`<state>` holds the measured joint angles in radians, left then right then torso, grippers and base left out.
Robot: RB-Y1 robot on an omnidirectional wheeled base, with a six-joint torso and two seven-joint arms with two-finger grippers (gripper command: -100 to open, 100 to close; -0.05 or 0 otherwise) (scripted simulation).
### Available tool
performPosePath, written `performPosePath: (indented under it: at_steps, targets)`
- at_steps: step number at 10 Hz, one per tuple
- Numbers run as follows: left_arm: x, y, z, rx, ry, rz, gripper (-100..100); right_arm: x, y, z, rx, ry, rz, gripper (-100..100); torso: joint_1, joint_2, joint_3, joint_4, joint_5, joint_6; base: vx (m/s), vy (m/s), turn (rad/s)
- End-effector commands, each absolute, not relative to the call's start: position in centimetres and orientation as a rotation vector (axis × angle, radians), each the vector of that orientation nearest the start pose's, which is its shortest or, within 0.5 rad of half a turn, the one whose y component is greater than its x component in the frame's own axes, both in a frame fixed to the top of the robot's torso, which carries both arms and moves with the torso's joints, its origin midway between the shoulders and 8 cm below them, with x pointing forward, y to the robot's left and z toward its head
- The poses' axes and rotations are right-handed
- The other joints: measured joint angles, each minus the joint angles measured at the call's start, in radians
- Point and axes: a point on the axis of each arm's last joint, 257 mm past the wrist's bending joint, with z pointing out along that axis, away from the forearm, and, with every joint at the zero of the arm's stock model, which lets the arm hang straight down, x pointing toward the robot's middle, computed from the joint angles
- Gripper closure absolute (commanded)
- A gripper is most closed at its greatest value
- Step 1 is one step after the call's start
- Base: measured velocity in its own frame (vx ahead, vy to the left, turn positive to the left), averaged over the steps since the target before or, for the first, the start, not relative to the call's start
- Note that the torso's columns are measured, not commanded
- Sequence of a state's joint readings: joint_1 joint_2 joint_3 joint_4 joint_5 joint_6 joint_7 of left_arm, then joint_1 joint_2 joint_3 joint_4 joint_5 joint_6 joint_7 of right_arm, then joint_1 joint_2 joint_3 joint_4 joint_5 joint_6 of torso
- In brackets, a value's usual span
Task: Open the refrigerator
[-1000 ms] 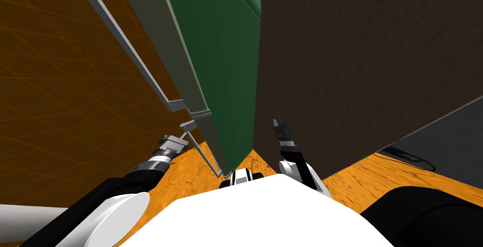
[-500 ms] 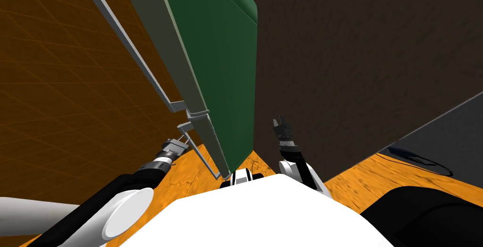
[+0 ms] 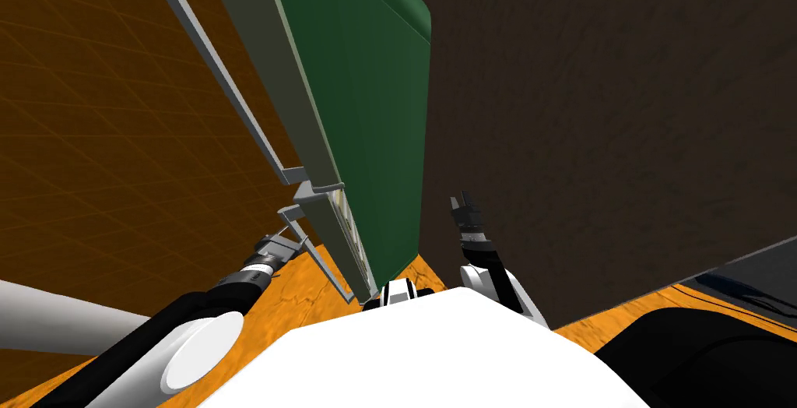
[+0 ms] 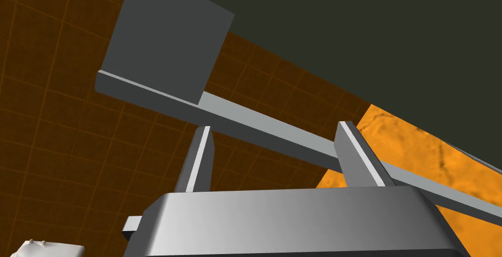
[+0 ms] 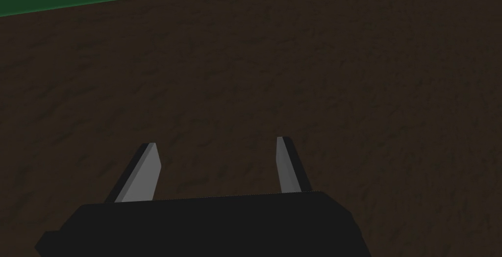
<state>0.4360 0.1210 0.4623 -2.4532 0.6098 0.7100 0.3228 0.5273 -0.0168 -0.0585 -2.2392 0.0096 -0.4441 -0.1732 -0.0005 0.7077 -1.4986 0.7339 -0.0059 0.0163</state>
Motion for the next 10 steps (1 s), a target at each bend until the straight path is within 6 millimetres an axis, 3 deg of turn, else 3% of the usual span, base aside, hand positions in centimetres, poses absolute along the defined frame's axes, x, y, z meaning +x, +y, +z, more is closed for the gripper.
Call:
performPosePath:
  at_steps: [1, 6, 10]
  targets:
    - [37.4, 41.0, -8.8, -1.729, 0.771, -1.372, -100, 35.4, -30.5, -1.3, 0.805, 0.654, 1.355, 0, -0.002, 0.002, 0.001, 0.001, -0.001, 0.001, 0.052, -0.081, 0.076]
    - [35.9, 45.5, -9.1, -1.766, 0.737, -1.27, -100, 35.4, -30.5, -1.3, 0.805, 0.654, 1.355, 0, 0.0, -0.001, 0.0, -0.001, 0.0, 0.003, 0.08, -0.099, 0.088]
    - [34.7, 46.5, -6.9, -1.738, 0.731, -1.248, -100, 35.4, -30.5, -1.3, 0.805, 0.654, 1.355, 0, -0.007, 0.004, 0.002, 0.002, -0.005, 0.005, 0.053, -0.074, 0.061]
